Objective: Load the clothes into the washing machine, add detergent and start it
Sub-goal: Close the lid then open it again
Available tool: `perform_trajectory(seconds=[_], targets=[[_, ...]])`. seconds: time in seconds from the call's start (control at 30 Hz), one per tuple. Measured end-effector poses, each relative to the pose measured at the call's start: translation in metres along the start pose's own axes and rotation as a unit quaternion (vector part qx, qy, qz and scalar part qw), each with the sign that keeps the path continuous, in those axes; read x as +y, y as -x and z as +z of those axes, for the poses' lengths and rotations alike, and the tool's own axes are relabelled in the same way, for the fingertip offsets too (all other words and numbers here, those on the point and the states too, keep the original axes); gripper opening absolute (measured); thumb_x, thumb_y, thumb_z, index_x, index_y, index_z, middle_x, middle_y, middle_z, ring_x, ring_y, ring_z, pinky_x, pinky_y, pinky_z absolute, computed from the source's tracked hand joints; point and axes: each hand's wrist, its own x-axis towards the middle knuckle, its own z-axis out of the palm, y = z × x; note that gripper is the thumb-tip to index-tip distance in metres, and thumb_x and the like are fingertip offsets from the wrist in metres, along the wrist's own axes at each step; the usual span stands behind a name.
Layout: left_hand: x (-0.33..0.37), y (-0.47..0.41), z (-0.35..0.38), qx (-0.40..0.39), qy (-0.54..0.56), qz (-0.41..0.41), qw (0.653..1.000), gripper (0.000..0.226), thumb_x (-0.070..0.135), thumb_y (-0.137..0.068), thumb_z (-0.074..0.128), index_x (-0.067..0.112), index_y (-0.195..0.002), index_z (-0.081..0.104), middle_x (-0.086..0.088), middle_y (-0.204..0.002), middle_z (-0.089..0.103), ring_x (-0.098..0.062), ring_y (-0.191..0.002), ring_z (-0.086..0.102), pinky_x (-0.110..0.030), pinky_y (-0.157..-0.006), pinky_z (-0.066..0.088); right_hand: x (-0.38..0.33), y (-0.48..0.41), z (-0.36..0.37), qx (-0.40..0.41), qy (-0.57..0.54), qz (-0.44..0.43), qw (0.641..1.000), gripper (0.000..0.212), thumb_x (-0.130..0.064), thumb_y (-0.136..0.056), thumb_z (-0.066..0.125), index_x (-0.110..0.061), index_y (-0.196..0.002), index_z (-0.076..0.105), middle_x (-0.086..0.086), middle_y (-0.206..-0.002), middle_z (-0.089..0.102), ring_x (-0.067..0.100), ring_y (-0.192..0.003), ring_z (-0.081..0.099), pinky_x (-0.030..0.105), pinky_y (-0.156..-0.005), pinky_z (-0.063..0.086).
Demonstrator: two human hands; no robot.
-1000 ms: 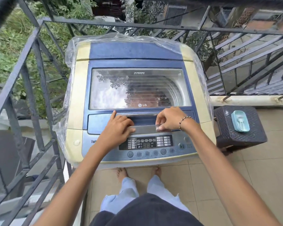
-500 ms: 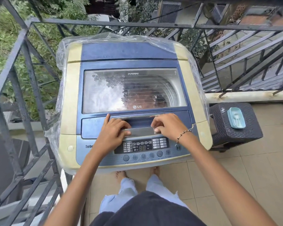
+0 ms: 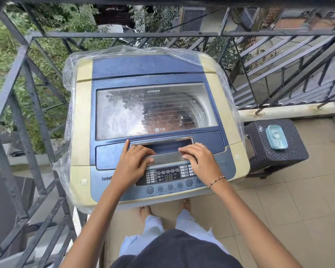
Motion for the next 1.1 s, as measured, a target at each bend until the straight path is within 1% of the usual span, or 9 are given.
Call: perform_trajectory(seconds=[0.13,0.3,0.43,0.6,0.73,0.9,0.97,1.03,1.1], targets=[[0.003,0.001,-0.002,-0.005,0.006,0.001,1.000,0.036,0.045,-0.088,0.037,0.025,-0.101,0.064,0.013,-0.097,0.061,-0.013,-0.098,0.059,-0.031,-0.117,-0.001,-0.004,0.002,0.001,0.005,0.010,0.009,1.000,0.022,-0.003,-0.088,0.060,-0.010,-0.105,0.071,0.000,-0.102,0.072,0.017,-0.096,0.060,-0.001,-0.094,0.023],[0.002,0.004,-0.001,-0.018,-0.004,0.009,1.000,0.037,0.045,-0.091,0.034,0.026,-0.104,0.063,0.013,-0.099,0.062,-0.009,-0.098,0.059,-0.036,-0.119,0.001,-0.008,0.008,0.006,0.017,0.019,0.027,0.999,0.024,-0.003,-0.090,0.056,-0.010,-0.109,0.069,0.001,-0.106,0.070,0.017,-0.101,0.059,-0.005,-0.096,0.017],[-0.001,0.004,-0.001,-0.032,-0.028,0.028,0.999,0.040,0.044,-0.094,0.030,0.025,-0.107,0.062,0.013,-0.097,0.062,-0.009,-0.099,0.059,-0.040,-0.120,0.004,-0.012,0.010,0.010,0.020,0.032,0.036,0.999,0.026,-0.005,-0.092,0.053,-0.012,-0.113,0.066,-0.001,-0.109,0.067,0.014,-0.105,0.054,0.005,-0.094,0.026],[-0.004,0.008,-0.003,-0.035,-0.044,0.049,0.997,0.040,0.046,-0.095,0.034,0.020,-0.110,0.062,0.008,-0.100,0.062,-0.013,-0.097,0.059,-0.040,-0.118,0.010,-0.012,0.011,0.010,0.008,0.058,0.037,0.998,0.026,-0.010,-0.095,0.050,-0.014,-0.116,0.063,-0.003,-0.114,0.065,0.011,-0.109,0.052,0.008,-0.095,0.029],[-0.002,0.017,-0.005,-0.016,-0.062,0.078,0.995,0.045,0.049,-0.093,0.041,0.015,-0.116,0.060,0.003,-0.107,0.062,-0.017,-0.102,0.055,-0.039,-0.115,0.017,-0.012,0.010,0.005,-0.016,0.080,0.018,0.997,0.028,-0.023,-0.095,0.052,-0.016,-0.120,0.060,-0.003,-0.118,0.062,0.012,-0.113,0.050,0.025,-0.098,0.041],[-0.001,0.025,-0.012,0.009,-0.075,0.068,0.995,0.048,0.046,-0.092,0.042,0.012,-0.120,0.061,0.000,-0.110,0.062,-0.016,-0.104,0.050,-0.038,-0.114,0.018,-0.009,0.009,-0.004,-0.033,0.097,-0.004,0.995,0.026,-0.023,-0.094,0.053,-0.018,-0.119,0.059,-0.004,-0.117,0.062,0.011,-0.112,0.051,0.028,-0.098,0.046],[-0.001,0.026,-0.011,-0.002,-0.089,0.061,0.994,0.051,0.047,-0.093,0.038,0.011,-0.120,0.061,0.000,-0.108,0.063,-0.019,-0.102,0.056,-0.039,-0.113,0.021,-0.006,0.008,-0.006,-0.058,0.106,-0.012,0.993,0.031,-0.028,-0.094,0.053,-0.018,-0.123,0.056,-0.005,-0.121,0.061,0.011,-0.114,0.051,0.030,-0.105,0.041],[0.000,0.023,-0.010,-0.018,-0.108,0.056,0.992,0.056,0.053,-0.092,0.036,0.011,-0.119,0.061,0.000,-0.105,0.065,-0.020,-0.098,0.059,-0.044,-0.110,0.029,-0.003,0.006,-0.007,-0.095,0.125,-0.031,0.987,0.036,-0.032,-0.094,0.053,-0.017,-0.126,0.053,-0.004,-0.122,0.059,0.013,-0.115,0.051,0.031,-0.115,0.028],[-0.001,0.017,-0.008,-0.028,-0.107,0.050,0.993,0.061,0.058,-0.088,0.038,0.009,-0.112,0.063,-0.002,-0.098,0.065,-0.023,-0.092,0.058,-0.050,-0.102,0.039,-0.001,0.003,-0.008,-0.125,0.141,-0.043,0.981,0.034,-0.034,-0.093,0.053,-0.017,-0.122,0.051,-0.003,-0.113,0.058,0.015,-0.108,0.052,0.034,-0.120,0.018]])
